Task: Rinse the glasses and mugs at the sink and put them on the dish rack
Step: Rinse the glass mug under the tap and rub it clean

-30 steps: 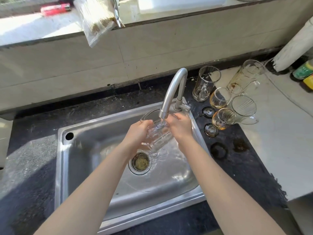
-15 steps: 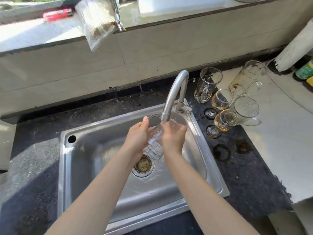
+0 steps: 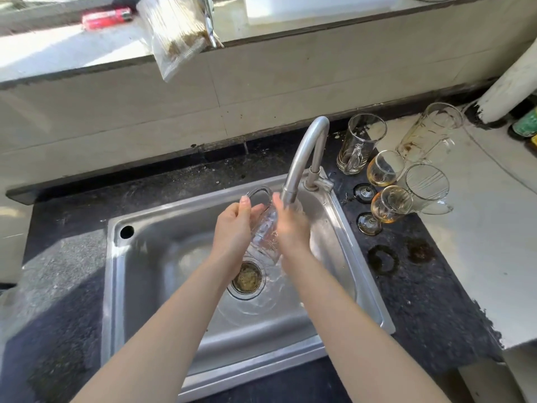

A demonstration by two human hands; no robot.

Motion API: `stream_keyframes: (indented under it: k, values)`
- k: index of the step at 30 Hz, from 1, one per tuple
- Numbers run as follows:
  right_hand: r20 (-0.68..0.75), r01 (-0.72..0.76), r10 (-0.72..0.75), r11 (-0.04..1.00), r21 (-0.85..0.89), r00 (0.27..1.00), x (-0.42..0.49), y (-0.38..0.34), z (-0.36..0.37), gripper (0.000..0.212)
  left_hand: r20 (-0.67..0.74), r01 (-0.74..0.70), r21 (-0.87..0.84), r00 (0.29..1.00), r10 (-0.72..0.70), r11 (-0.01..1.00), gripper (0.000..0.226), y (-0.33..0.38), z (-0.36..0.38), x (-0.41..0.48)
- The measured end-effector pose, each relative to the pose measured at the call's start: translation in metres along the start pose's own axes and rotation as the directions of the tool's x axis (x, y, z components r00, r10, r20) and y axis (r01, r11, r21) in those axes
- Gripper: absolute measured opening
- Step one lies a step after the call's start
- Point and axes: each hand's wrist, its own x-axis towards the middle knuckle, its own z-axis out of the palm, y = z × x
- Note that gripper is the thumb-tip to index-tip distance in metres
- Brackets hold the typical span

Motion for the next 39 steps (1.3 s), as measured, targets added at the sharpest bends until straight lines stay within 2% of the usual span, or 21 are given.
stream_keyframes:
  k: [1,2,3,6,7,9,11,12,14,15,18,19,22,26,29,31,33,35,39]
  values:
    - [0.0,-0.111,0.112,0.99,0.09,0.994,0.009,-0.011,-0.003,0.046,0.022,0.004,0.02,1.0,-0.004,1.0,0.038,-0.003,-0.002,-0.001]
    - [-0.013,-0.16,0.164,0.974,0.16,0.986,0.013,-0.018,-0.004,0.043,0.036,0.009,0.003,0.999,-0.009,1.0,0.039,-0.005,-0.002,-0.003]
    - [-0.033,-0.116,0.124,0.977,0.179,0.992,0.012,-0.018,-0.002,0.04,0.024,0.016,-0.043,1.0,-0.015,0.999,0.04,-0.006,-0.001,-0.002]
    - [-0.004,0.181,-0.181,0.983,-0.036,0.983,-0.012,0.002,0.008,0.037,-0.058,0.032,-0.229,0.997,-0.046,0.973,0.035,0.0,0.001,0.002]
    - [0.034,0.21,-0.208,0.976,-0.055,0.977,-0.016,0.006,0.007,0.037,-0.07,0.021,-0.215,0.997,-0.037,0.976,0.032,0.003,0.001,0.003]
    - [0.075,0.11,-0.109,0.994,0.0,0.991,-0.01,-0.003,0.003,0.025,-0.01,0.006,-0.12,1.0,-0.007,0.993,0.033,0.0,-0.002,0.006]
    - [0.071,-0.012,0.007,0.997,0.074,0.997,0.003,-0.016,-0.003,0.026,0.083,0.005,-0.066,0.997,0.001,0.998,0.036,-0.002,-0.006,0.004]
    - [0.063,-0.028,0.024,0.998,0.061,0.998,0.006,-0.02,-0.006,0.027,0.128,0.01,-0.096,0.992,0.002,0.995,0.036,-0.002,-0.007,0.003]
    - [0.066,0.058,-0.059,0.998,0.01,0.996,0.005,-0.021,-0.011,0.027,0.201,0.032,-0.135,0.98,-0.004,0.99,0.037,-0.002,-0.011,0.003]
    - [0.073,0.117,-0.116,0.993,0.0,0.991,0.006,-0.017,-0.015,0.026,0.207,0.024,-0.083,0.978,-0.007,0.996,0.038,0.0,-0.012,0.004]
    - [0.122,0.211,-0.207,0.977,-0.018,0.971,0.005,-0.016,-0.028,0.022,0.156,-0.036,0.232,0.988,0.0,0.972,0.039,0.0,-0.008,0.011]
    - [0.143,0.233,-0.225,0.971,-0.046,0.964,0.008,-0.014,-0.031,0.022,0.161,-0.05,0.264,0.987,0.007,0.963,0.039,0.0,-0.004,0.013]
    - [0.173,0.302,-0.279,0.946,-0.121,0.944,0.007,-0.007,-0.038,0.032,0.213,-0.042,0.229,0.977,-0.008,0.973,0.04,0.008,0.007,0.016]
    - [0.197,0.349,-0.313,0.918,-0.186,0.929,0.008,-0.006,-0.046,0.057,0.311,0.139,0.256,0.925,-0.217,0.957,0.047,0.021,0.011,0.017]
    - [0.195,0.361,-0.329,0.918,-0.164,0.924,0.011,-0.005,-0.048,0.069,0.38,0.204,0.31,0.868,-0.318,0.928,0.048,0.034,0.012,0.019]
    - [0.168,0.35,-0.328,0.929,-0.119,0.929,0.014,-0.005,-0.047,0.072,0.382,0.207,0.263,0.875,-0.298,0.942,0.046,0.038,0.016,0.019]
    - [0.153,0.322,-0.31,0.945,-0.061,0.939,0.018,-0.005,-0.047,0.07,0.354,0.157,0.192,0.909,-0.218,0.969,0.045,0.038,0.022,0.018]
    - [0.143,0.286,-0.282,0.958,-0.005,0.949,0.022,-0.003,-0.051,0.07,0.374,0.113,0.144,0.913,-0.16,0.983,0.041,0.035,0.025,0.018]
    - [0.171,0.159,-0.155,0.987,-0.009,0.973,0.029,0.012,-0.059,0.078,0.569,0.223,-0.007,0.803,-0.18,0.975,0.033,0.025,0.032,0.005]
